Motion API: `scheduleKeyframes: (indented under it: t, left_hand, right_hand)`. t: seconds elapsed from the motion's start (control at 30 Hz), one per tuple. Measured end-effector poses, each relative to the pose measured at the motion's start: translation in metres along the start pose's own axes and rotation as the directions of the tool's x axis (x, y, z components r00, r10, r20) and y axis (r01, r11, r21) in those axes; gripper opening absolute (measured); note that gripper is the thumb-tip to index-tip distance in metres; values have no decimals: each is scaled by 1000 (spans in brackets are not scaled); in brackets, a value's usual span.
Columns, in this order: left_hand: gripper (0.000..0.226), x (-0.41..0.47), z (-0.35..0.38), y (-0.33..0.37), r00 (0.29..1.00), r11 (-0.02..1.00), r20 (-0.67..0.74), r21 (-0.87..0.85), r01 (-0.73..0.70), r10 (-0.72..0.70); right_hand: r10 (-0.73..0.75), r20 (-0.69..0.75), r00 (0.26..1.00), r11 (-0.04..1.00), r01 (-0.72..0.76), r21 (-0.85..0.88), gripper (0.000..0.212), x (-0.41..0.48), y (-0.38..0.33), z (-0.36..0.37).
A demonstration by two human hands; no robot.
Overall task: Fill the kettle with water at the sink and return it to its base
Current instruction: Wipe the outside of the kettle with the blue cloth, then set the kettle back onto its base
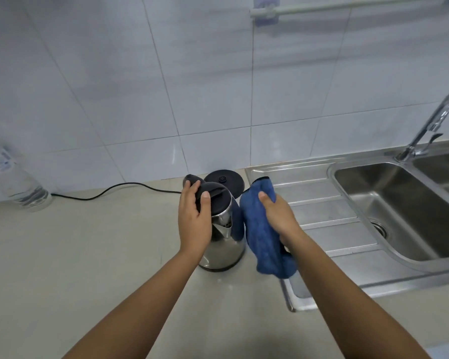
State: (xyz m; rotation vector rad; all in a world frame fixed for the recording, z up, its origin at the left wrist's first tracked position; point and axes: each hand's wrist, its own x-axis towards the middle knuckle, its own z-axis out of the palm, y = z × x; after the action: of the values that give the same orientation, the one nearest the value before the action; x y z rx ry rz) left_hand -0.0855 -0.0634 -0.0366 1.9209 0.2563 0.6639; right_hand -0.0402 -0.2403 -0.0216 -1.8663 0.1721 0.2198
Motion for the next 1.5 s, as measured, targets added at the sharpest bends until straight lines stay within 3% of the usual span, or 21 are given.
scheduleKeyframes:
  t: [0.13,0.3,0.47,0.6,0.67,0.73,0.83,0.9,0.97,1.03,1.13,1.2,1.27,1.37,1.5]
  left_hand:
    - [47,-13,12,11,998,999,-22,-3,52,-52]
    - [47,-17,15,19,998,998,-26,18,58,-58]
    - [51,-17,8,12,999,999,42,16,31,-31]
    - [50,-11,-4,-5,998,998,59,55,-18,15]
    - [54,1,-14,-16,999,998,33,51,34,-36]
    - [55,17,-24,-26,993,993,18,11,119,-119]
    - [56,41,-31,-36,953,947,103,-121,296,-285]
    - [54,50,-30,-40,877,873,227,-157,463,-424]
    - [43,55,-27,-44,835,846,307,-140,514,-456]
    - [38,59,-24,-47,849,860,299,-140,491,-436]
    - [56,66,-28,-51,859,867,247,-114,485,-448]
    - [73,69,-33,-56,830,834,209,-94,544,-518]
    - [76,71,-38,-61,810,810,180,-92,579,-558]
    - [66,76,-39,-57,839,819,161,-187,543,-519]
    - [63,95,-34,-37,893,832,142,-323,450,-428]
  right_hand:
    - [-93,-36,995,942,76,-328,36,11,-7,-44]
    - [-49,-85,995,625,-36,-780,46,9,33,-28]
    - [116,-22,993,492,-77,-867,63,-8,98,24]
    - [96,-37,995,502,-80,-861,82,-17,105,36]
    - [42,-15,999,543,-36,-839,95,-23,104,36]
    - [22,81,996,659,47,-751,111,-36,105,42]
    - [16,193,981,923,60,-381,130,-59,103,62]
    - [0,160,987,990,23,-140,135,-66,99,76]
    - [-5,117,993,1000,4,6,139,-69,95,88]
    - [2,92,996,997,-10,79,141,-68,91,97]
    - [-23,77,997,984,9,176,142,-58,88,95]
    - [-72,113,991,972,44,233,134,-48,89,89]
    - [-125,159,979,963,81,257,123,-38,91,85]
    - [-171,201,965,950,107,295,107,-26,88,82]
    - [-224,223,949,935,145,322,101,-1,67,72]
